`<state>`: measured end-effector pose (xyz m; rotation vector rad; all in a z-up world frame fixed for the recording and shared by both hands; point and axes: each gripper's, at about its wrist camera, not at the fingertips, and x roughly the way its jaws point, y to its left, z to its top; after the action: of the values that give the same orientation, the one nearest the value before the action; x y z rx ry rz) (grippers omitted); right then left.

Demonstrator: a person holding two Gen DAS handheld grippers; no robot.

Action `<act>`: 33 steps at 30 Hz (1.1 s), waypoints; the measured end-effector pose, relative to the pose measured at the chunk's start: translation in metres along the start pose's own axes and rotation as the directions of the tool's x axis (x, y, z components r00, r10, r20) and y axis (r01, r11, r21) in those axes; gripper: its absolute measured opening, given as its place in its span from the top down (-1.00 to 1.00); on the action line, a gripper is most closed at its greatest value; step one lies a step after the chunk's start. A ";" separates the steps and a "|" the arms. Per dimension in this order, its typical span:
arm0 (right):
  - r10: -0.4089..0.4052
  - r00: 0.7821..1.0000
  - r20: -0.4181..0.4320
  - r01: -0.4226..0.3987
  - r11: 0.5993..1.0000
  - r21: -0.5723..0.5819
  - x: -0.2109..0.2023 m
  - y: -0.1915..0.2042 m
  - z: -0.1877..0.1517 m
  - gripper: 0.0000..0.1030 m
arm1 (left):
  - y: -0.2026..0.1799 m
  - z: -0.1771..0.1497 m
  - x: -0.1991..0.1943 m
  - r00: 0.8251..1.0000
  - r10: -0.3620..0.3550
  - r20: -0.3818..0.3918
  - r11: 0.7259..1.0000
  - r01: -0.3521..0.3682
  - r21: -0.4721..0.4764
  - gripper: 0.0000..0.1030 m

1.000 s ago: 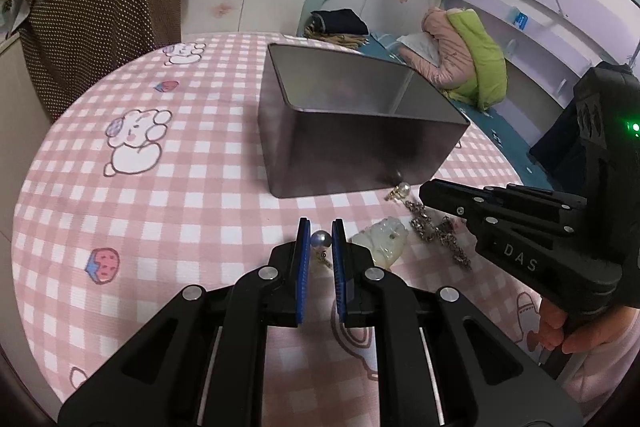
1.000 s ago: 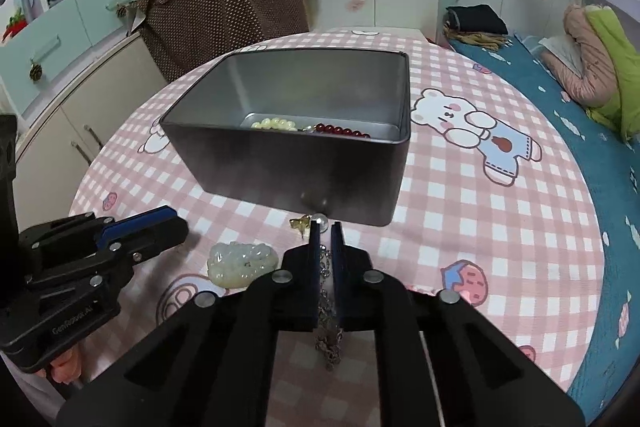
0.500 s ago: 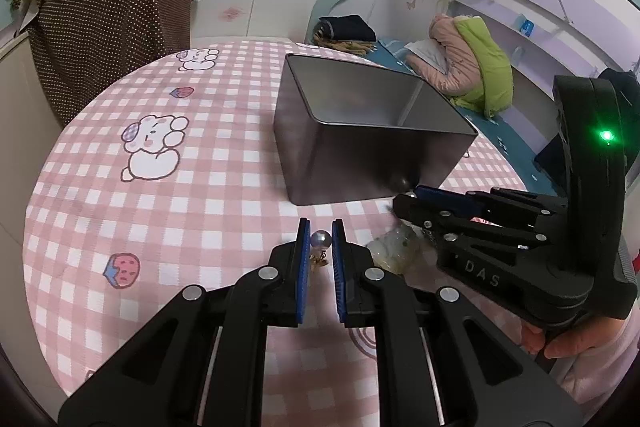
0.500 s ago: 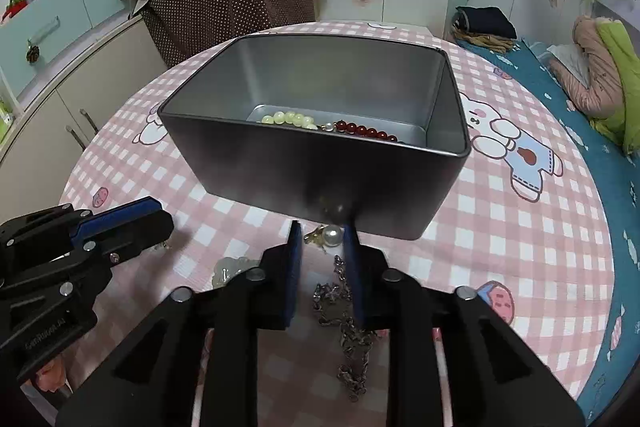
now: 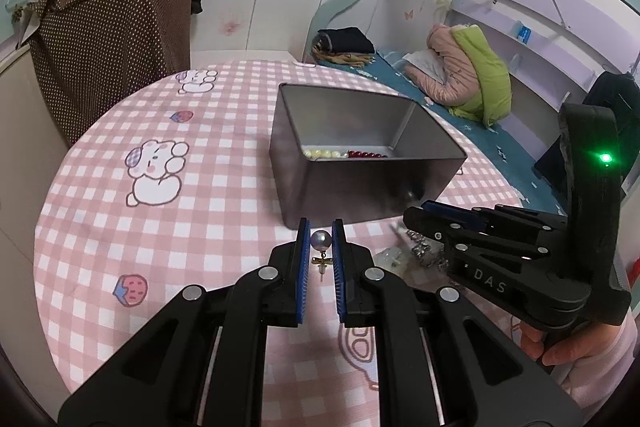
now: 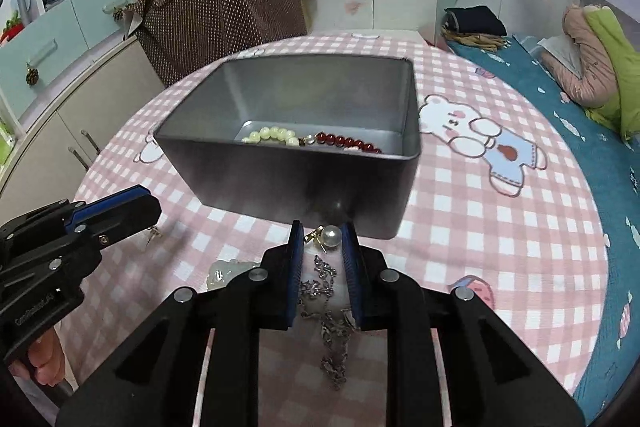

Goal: Organize jewelry
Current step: 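Lift the pearl earring and silver chain toward the grey box, then lower both held items into the grey box and open both tools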

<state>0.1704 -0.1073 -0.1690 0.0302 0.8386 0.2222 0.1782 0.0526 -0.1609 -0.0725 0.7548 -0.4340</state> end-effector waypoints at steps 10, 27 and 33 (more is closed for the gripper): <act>0.008 0.994 0.110 -0.008 1.000 -0.002 -0.038 -0.005 0.014 0.63 | -0.014 0.018 -0.009 0.999 -0.007 0.053 0.999 0.005 0.038 0.79; 0.023 0.987 0.161 -0.023 1.000 -0.003 -0.029 -0.014 0.049 0.63 | -0.033 0.058 0.004 0.994 0.007 0.112 0.995 -0.018 0.093 0.78; 0.040 0.988 0.149 -0.043 0.999 0.016 -0.019 -0.020 0.053 0.61 | -0.030 0.063 0.022 0.996 0.017 0.089 0.996 -0.025 0.086 0.78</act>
<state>0.2015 -0.1279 -0.1216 0.0815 0.6919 0.2475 0.2247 0.0108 -0.1231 -0.0025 0.6486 -0.4401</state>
